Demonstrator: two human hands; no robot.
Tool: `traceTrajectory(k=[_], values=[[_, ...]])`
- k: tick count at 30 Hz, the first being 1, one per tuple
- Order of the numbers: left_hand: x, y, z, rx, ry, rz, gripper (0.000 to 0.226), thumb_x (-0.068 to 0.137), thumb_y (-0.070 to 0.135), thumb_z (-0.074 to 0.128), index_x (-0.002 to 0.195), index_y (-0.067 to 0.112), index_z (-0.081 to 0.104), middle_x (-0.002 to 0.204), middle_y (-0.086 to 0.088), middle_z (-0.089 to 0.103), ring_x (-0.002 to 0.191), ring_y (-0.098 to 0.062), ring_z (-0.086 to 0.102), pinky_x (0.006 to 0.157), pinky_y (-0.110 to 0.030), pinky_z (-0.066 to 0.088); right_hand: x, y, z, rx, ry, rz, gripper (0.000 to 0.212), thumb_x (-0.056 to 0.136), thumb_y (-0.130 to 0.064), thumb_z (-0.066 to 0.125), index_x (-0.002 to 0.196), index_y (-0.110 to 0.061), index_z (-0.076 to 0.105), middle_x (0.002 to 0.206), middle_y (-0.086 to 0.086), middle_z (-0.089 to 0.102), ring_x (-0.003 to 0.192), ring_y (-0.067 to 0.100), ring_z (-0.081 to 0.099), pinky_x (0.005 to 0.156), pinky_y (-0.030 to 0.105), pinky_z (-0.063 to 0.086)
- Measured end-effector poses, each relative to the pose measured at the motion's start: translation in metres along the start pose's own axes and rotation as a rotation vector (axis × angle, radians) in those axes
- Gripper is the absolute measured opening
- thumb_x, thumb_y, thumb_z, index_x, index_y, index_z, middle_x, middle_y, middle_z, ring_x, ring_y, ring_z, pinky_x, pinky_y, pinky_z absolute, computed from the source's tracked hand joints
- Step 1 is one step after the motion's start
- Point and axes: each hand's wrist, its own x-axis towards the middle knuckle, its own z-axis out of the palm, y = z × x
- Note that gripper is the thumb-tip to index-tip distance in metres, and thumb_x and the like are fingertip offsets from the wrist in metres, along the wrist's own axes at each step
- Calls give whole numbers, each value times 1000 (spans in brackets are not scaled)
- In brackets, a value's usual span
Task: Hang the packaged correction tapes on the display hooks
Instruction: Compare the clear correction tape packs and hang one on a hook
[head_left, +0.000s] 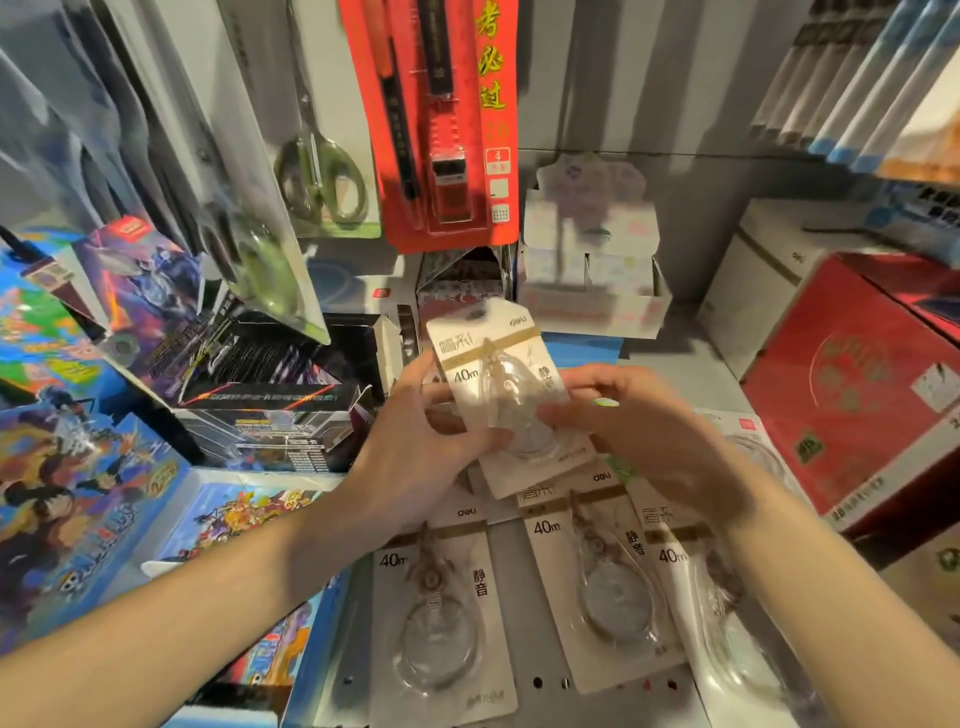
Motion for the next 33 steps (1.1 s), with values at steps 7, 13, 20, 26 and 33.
traceTrajectory(k=[7,13,20,26,33], values=[[-2,19,15,-167,-92,-81,44,86,20,81,122,27,58,102,2,82,93,-16,79,89,-44,62,-31,-13,-9,-4,143,-44,23,90,-19,76,113,-22,78,95,-5,83,78,8,78,60,15,55],[-12,34,31,-164,-232,-24,40,89,16,76,124,16,56,80,16,81,77,-3,78,68,-22,61,-80,-21,-22,-475,376,-65,28,95,-33,70,122,-29,66,101,-5,76,84,4,69,68,8,49],[-11,28,44,-196,-314,-66,36,96,-2,65,129,2,52,57,4,74,53,-4,70,51,-13,51,-148,12,-30,-875,352,96,55,84,-61,71,129,-31,62,120,-10,59,107,4,58,94,19,47],[-7,22,46,-183,-236,-104,27,95,10,70,119,13,57,86,-10,82,65,-11,76,59,-18,55,-164,37,-15,-998,298,191,93,77,-70,71,155,-32,35,137,-9,43,132,11,41,111,24,36],[-12,22,41,-264,-196,-131,28,95,4,69,119,12,56,83,-7,83,73,-16,79,66,-24,62,-157,29,-25,-840,504,70,68,80,-49,77,141,-29,55,115,-18,52,98,0,55,77,5,38]])
